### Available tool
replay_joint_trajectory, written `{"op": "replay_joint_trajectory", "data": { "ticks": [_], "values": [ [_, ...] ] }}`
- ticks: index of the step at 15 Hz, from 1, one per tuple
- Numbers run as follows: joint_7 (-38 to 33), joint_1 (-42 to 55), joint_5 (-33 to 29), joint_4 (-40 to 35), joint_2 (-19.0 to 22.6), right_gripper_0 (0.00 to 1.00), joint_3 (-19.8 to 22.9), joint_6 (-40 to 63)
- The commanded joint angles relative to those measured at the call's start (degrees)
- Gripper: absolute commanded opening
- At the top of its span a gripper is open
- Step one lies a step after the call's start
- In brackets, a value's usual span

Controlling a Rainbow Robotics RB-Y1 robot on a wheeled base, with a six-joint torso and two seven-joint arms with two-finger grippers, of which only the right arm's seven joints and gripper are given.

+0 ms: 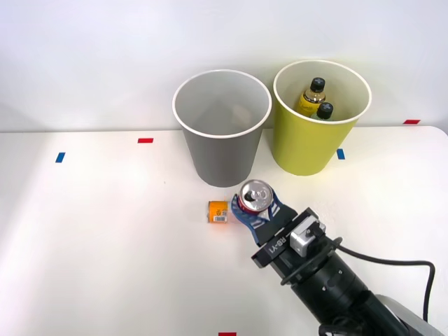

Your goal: Put cans in the gray bin, plastic bottles in the light green bin

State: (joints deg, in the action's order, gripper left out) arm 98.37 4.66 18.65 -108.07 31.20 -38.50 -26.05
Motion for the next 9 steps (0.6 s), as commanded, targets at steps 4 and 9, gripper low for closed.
{"op": "replay_joint_trajectory", "data": {
  "ticks": [4,9],
  "values": [
    [-7.49,-5.10,0.78,-11.02,-4.57,0.00,6.07,10.58],
    [-9.16,-14.15,1.74,-11.11,-9.85,0.00,11.87,24.29]
  ]
}}
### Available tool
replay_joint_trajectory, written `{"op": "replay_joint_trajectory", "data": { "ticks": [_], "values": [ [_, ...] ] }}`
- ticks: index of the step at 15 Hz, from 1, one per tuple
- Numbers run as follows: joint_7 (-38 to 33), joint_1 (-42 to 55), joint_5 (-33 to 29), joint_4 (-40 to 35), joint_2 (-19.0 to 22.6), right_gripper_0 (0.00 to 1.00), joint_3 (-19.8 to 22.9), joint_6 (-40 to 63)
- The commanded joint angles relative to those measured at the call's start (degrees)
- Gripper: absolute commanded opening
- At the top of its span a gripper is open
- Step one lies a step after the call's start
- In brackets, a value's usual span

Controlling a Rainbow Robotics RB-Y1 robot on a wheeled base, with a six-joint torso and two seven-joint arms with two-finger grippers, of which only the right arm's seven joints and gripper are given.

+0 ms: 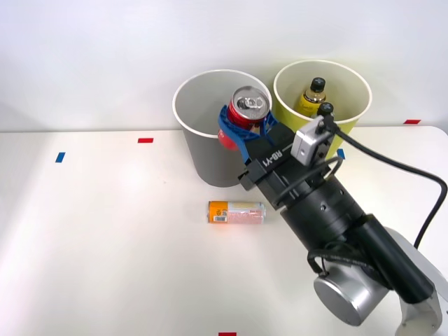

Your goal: Put cans in the gray bin, plastic bottles in the light green bin

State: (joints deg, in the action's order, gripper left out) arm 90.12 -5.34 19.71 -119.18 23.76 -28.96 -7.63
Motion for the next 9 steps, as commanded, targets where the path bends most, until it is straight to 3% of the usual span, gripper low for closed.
{"op": "replay_joint_trajectory", "data": {
  "ticks": [1,4,9],
  "values": [
    [-1.35,-5.91,1.12,0.08,-3.02,0.00,2.77,8.16],
    [-2.93,-11.44,2.44,3.95,-3.98,0.00,3.91,10.35],
    [-3.46,-23.40,2.88,21.35,-8.47,0.00,3.74,5.43]
  ]
}}
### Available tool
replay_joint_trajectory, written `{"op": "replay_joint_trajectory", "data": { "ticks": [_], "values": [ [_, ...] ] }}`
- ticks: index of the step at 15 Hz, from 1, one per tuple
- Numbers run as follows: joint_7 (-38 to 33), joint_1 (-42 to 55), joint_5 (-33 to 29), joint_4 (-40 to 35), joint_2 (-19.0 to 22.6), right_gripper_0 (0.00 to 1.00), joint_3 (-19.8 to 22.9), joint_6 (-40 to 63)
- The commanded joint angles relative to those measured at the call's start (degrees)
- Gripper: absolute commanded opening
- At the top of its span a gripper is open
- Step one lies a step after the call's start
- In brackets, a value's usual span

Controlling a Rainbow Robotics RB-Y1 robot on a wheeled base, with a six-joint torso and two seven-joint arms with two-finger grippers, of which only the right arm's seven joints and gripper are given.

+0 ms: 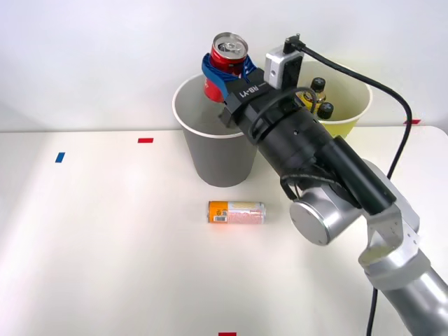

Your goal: Put cans in the gray bin, plastic bottles in the light green bin

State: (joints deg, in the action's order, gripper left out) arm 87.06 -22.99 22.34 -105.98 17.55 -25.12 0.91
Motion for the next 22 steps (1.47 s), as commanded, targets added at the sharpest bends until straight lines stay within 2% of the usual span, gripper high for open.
{"op": "replay_joint_trajectory", "data": {
  "ticks": [1,4,6,7,8,9,11,12,18,22],
  "values": [
    [-0.40,-7.51,0.25,10.89,-2.52,0.00,-0.02,-3.81],
    [-0.49,-11.99,0.33,17.39,-2.44,0.00,-0.63,-4.07],
    [-1.02,-12.26,0.77,18.01,-1.82,0.00,-1.16,-4.34],
    [-1.37,-12.26,1.04,18.01,-1.47,0.14,-1.60,-4.86],
    [-1.81,-12.26,1.39,18.01,-0.94,0.17,-2.04,-5.74],
    [-2.16,-12.26,1.56,18.01,-0.77,0.32,-2.48,-6.18],
    [-2.16,-12.26,1.56,18.01,-0.41,0.83,-2.65,-6.18],
    [-2.16,-12.26,1.65,18.01,-0.33,1.00,-2.83,-6.18],
    [-1.19,-10.76,0.77,17.30,1.52,1.00,-2.92,-6.27],
    [-0.22,0.22,-0.19,5.53,5.91,1.00,-2.92,-6.18]
  ]
}}
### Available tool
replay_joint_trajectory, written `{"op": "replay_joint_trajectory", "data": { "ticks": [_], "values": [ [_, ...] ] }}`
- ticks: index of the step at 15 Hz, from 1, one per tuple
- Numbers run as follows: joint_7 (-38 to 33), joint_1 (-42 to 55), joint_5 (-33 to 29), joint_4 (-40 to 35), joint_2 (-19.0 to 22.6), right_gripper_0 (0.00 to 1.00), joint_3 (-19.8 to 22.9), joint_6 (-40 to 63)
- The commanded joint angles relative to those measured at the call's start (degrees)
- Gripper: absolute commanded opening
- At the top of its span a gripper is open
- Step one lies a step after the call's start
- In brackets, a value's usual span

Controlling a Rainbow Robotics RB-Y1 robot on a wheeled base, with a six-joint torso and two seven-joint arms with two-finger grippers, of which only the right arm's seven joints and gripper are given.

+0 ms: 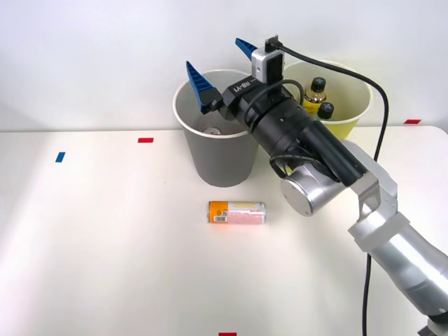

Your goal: Put cans in the gray bin, plastic bottles in the light green bin

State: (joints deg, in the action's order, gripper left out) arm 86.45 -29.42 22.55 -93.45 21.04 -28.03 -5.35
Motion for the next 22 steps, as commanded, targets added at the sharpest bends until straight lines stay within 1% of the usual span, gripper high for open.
{"op": "replay_joint_trajectory", "data": {
  "ticks": [1,4,6,9,13,16,19,20,21,22],
  "values": [
    [0.48,10.43,-0.40,-10.79,3.39,1.00,0.00,0.07],
    [1.27,19.40,-0.84,-19.32,7.17,1.00,0.00,-0.10],
    [1.62,26.43,-0.92,-22.92,9.63,1.00,0.00,-2.65],
    [2.23,36.10,-1.01,-23.10,13.23,1.00,-1.23,-12.84],
    [2.94,46.73,-1.01,-23.10,15.61,1.00,-2.03,-21.11],
    [3.55,53.24,-0.66,-23.10,15.87,1.00,-1.94,-23.92],
    [4.43,59.12,-1.19,-23.01,14.02,1.00,-0.62,-25.15],
    [4.69,60.97,-1.63,-23.01,12.97,1.00,0.08,-25.24],
    [5.05,64.13,-2.59,-23.10,10.95,1.00,1.05,-25.41],
    [4.69,66.95,-6.11,-23.10,9.28,1.00,3.07,-25.85]
  ]
}}
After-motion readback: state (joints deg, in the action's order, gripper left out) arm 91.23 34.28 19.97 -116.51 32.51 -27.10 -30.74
